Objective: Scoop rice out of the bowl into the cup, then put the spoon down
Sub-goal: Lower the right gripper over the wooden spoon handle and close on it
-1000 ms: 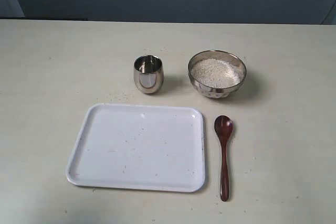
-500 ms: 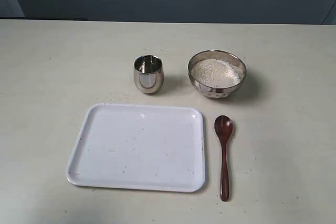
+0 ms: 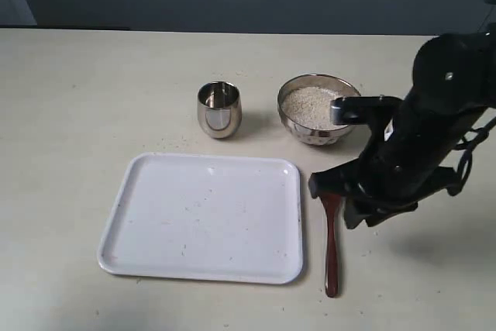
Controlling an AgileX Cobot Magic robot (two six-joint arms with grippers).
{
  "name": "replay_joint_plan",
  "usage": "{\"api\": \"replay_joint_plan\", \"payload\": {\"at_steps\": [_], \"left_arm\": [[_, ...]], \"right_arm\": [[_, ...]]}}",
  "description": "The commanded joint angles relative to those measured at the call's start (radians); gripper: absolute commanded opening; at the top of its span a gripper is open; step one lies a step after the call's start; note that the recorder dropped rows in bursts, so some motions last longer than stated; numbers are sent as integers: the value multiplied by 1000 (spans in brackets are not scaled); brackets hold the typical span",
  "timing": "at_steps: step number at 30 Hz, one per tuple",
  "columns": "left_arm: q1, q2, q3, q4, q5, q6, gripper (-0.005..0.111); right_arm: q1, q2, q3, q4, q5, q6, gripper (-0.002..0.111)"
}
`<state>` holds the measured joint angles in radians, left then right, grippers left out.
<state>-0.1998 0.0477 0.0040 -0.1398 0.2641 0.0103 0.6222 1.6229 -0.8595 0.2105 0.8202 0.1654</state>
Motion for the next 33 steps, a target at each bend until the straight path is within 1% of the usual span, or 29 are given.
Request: {"api": "replay_joint_plan", "payload": {"at_steps": [1,3,8,13,20,33], "left_arm": [[-5,-1,-4,1,-11,-1,1],[-5,-1,-4,1,-11,-1,1],[-5,-1,-4,1,-11,-1,1],[-5,-1,-4,1,-11,-1,1],[-5,-1,-4,1,-11,-1,1],[-5,-1,-4,1,-11,-1,1]], "right_arm": [[42,39,2,84,-61,-7,56],[59,49,2,96,-81,-3,56],[78,70,2,84,-92,47,51],[78,87,8,85,-94,59,51],[78,110,84,99,-144,83,51],[78,119,86,117,-152,100,51]]}}
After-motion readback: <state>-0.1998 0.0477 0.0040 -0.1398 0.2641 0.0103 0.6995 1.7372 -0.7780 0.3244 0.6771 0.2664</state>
